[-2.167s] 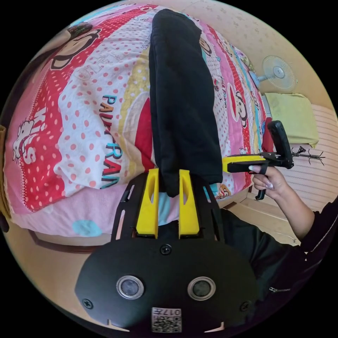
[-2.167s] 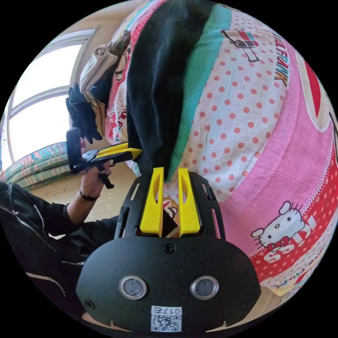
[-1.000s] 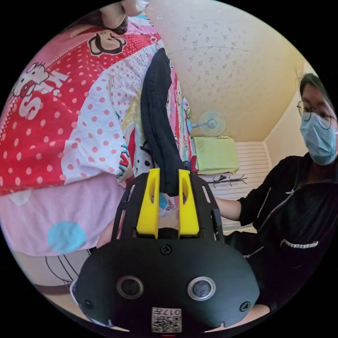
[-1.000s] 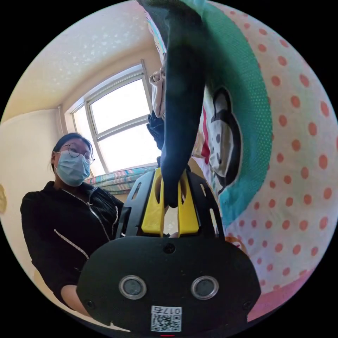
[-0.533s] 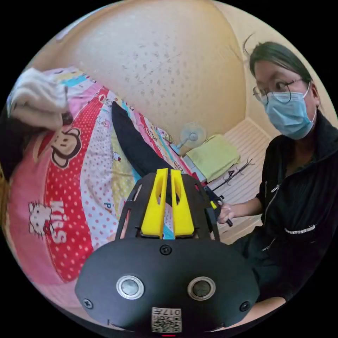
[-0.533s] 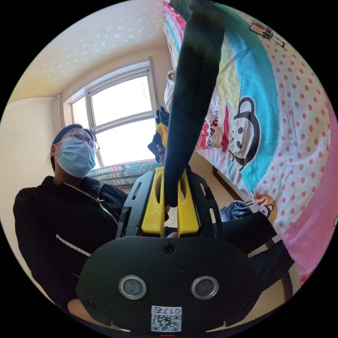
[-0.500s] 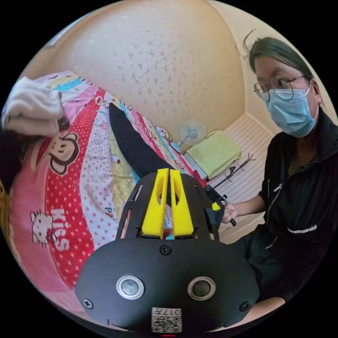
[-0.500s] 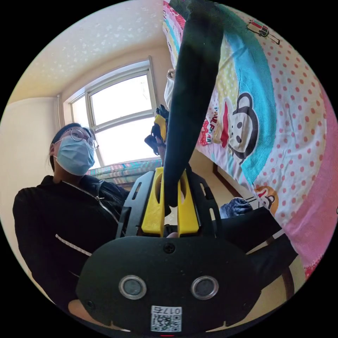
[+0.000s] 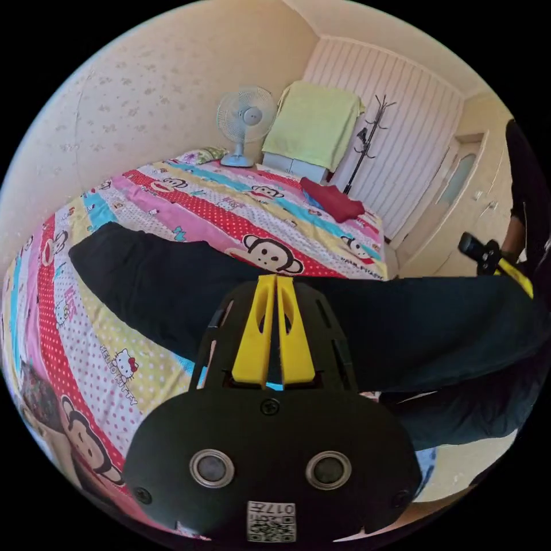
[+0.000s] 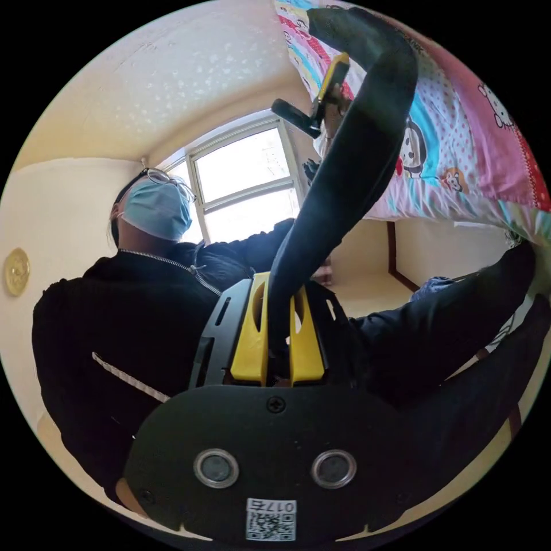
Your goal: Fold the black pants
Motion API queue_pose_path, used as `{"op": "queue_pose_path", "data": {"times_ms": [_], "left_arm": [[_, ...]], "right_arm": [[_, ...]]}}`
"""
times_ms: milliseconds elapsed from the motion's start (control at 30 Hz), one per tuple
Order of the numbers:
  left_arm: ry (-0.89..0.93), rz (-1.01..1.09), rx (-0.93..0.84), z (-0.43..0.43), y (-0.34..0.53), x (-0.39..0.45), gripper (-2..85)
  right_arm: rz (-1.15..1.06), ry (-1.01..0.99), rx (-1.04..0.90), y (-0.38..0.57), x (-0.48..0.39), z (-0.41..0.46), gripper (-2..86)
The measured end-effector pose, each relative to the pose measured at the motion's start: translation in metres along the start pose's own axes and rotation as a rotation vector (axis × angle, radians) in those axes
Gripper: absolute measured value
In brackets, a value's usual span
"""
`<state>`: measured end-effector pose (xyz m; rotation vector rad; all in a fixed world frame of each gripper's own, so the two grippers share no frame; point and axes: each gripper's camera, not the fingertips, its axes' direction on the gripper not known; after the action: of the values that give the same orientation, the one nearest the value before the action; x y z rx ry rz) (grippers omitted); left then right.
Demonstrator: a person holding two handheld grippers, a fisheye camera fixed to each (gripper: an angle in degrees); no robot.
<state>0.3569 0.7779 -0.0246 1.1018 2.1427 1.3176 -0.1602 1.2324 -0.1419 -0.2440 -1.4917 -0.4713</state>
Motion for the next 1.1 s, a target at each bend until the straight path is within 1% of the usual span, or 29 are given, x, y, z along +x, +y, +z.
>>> {"op": "queue_pose_path", "data": {"times_ms": [67, 100, 133, 167, 200, 233, 300, 333, 400, 500, 567, 667, 700, 733, 800, 833, 900, 933, 1000, 1033, 1100], "left_arm": [[0.092, 0.010, -0.111, 0.049, 0.000, 0.027, -1.0], [0.128, 0.011, -0.196, 0.080, 0.001, 0.048, -1.0], [0.133, 0.030, -0.198, 0.097, 0.003, 0.072, -1.0], [0.145, 0.041, -0.208, 0.105, 0.003, 0.084, -1.0], [0.192, 0.045, -0.251, 0.122, 0.001, 0.108, -1.0], [0.262, 0.027, -0.289, 0.137, 0.000, 0.131, -1.0], [0.352, 0.026, -0.306, 0.152, -0.002, 0.170, -1.0], [0.384, 0.041, -0.304, 0.157, -0.004, 0.196, -1.0], [0.392, 0.032, -0.296, 0.163, -0.005, 0.229, -1.0], [0.385, -0.073, -0.251, 0.171, -0.003, 0.249, -1.0], [0.429, -0.161, -0.219, 0.173, 0.000, 0.238, -1.0], [0.585, -0.308, -0.171, 0.179, 0.015, 0.194, -1.0], [0.649, -0.378, -0.121, 0.180, 0.028, 0.171, -1.0], [0.663, -0.447, -0.072, 0.178, 0.042, 0.150, -1.0], [0.638, -0.516, -0.012, 0.171, 0.059, 0.124, -1.0], [0.632, -0.543, 0.041, 0.165, 0.067, 0.109, -1.0], [0.627, -0.591, 0.077, 0.162, 0.076, 0.089, -1.0], [0.639, -0.643, 0.101, 0.163, 0.083, 0.074, -1.0], [0.669, -0.738, 0.167, 0.164, 0.096, 0.050, -1.0], [0.698, -0.786, 0.206, 0.165, 0.105, 0.036, -1.0], [0.720, -0.850, 0.216, 0.169, 0.115, 0.020, -1.0]], "right_arm": [[-0.042, 0.001, 0.020, 0.010, -0.023, -0.011, 2.7], [-0.070, 0.008, 0.061, 0.015, -0.039, -0.020, 2.4], [-0.085, 0.004, 0.083, 0.016, -0.047, -0.025, 2.3], [-0.118, -0.040, 0.144, 0.020, -0.061, -0.037, 2.2], [-0.137, -0.126, 0.212, 0.021, -0.071, -0.050, 2.0], [-0.147, -0.172, 0.254, 0.023, -0.075, -0.057, 1.9], [-0.180, -0.288, 0.379, 0.023, -0.091, -0.080, 1.7], [-0.188, -0.287, 0.384, 0.022, -0.096, -0.084, 1.6], [-0.219, -0.176, 0.314, 0.003, -0.119, -0.088, 1.6], [-0.232, -0.089, 0.189, -0.047, -0.132, -0.080, 1.6], [-0.218, -0.099, 0.137, -0.091, -0.129, -0.076, 1.6], [-0.122, -0.098, 0.105, -0.182, -0.113, -0.071, 1.7], [-0.104, -0.079, 0.077, -0.222, -0.105, -0.065, 1.8], [-0.091, -0.074, 0.058, -0.243, -0.100, -0.061, 1.8], [-0.035, -0.060, 0.029, -0.326, -0.073, -0.049, 2.1], [-0.011, -0.061, 0.036, -0.345, -0.064, -0.048, 2.1], [0.010, -0.038, 0.042, -0.418, -0.030, -0.046, 2.5], [0.022, -0.028, 0.036, -0.436, -0.020, -0.047, 2.7], [0.105, 0.029, 0.102, -0.487, 0.030, -0.056, 3.6], [0.130, 0.039, 0.126, -0.495, 0.042, -0.059, 3.9], [0.247, 0.089, 0.244, -0.516, 0.091, -0.076, 6.5]]}}
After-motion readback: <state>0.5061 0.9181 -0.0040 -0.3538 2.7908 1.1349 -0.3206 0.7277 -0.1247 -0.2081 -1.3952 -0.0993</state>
